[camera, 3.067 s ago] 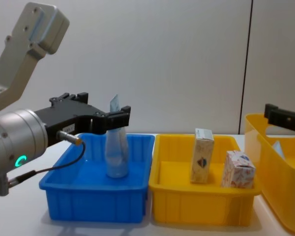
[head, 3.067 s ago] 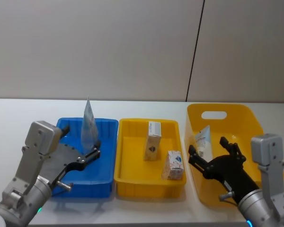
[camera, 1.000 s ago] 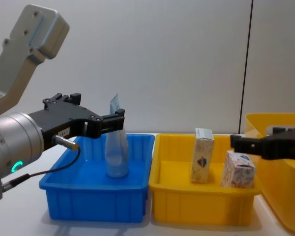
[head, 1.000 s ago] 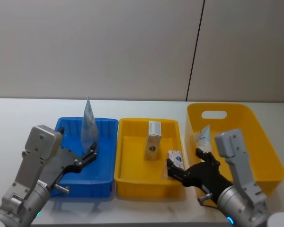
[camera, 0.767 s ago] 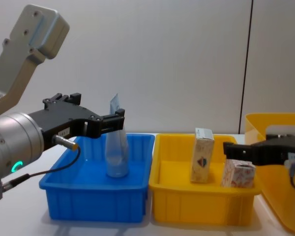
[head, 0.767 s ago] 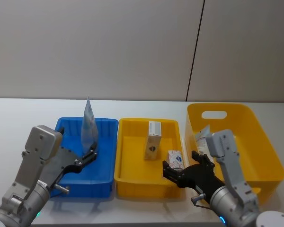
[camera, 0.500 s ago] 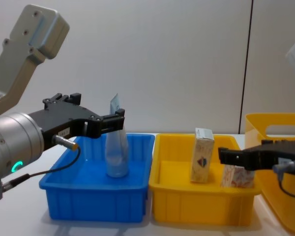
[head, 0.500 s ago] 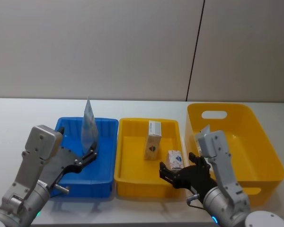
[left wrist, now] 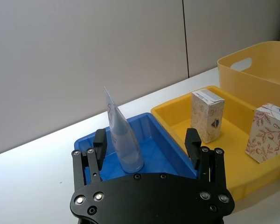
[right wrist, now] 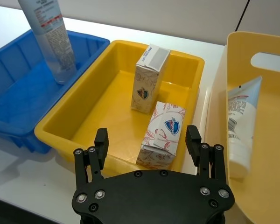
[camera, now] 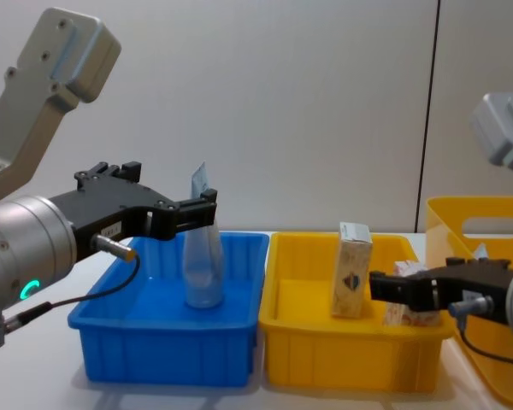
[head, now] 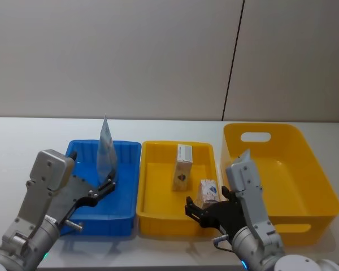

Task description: Bimanual collaborative sorting of washing and personal care products

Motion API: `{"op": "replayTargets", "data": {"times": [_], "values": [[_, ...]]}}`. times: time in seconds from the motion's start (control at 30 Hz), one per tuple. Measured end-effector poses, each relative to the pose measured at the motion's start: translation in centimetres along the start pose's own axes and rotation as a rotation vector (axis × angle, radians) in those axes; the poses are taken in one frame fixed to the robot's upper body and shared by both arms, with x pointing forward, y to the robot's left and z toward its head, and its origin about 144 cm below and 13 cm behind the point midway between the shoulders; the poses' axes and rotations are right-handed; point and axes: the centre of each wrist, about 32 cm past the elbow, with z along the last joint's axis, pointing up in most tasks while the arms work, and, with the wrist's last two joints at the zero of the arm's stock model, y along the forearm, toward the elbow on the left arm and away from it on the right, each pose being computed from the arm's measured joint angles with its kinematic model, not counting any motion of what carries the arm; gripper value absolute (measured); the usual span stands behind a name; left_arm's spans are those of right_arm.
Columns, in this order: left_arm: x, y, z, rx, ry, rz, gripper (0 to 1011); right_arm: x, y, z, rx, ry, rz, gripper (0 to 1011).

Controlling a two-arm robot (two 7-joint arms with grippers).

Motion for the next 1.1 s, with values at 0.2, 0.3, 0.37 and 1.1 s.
{"op": "replayTargets", "data": {"times": [0.2, 0.3, 0.37, 1.1], "values": [[0.0, 0.0, 0.0, 0.000, 0.000, 0.000, 1002, -0.5, 0.4, -0.2, -0.009, -0.004, -0.022, 1002], [0.0, 0.0, 0.0, 0.000, 0.000, 0.000, 1001, -0.7, 0.6, -0.3, -0.013, -0.006, -0.037, 1002], [0.0, 0.0, 0.0, 0.000, 0.000, 0.000, 1001, -0.9, 0.7, -0.5, -0.017, -0.009, -0.048, 1002], [0.0, 0.0, 0.0, 0.000, 0.000, 0.000, 1002, -1.5, 1.8, -1.4, -0.027, -0.030, -0.115, 1002]]}}
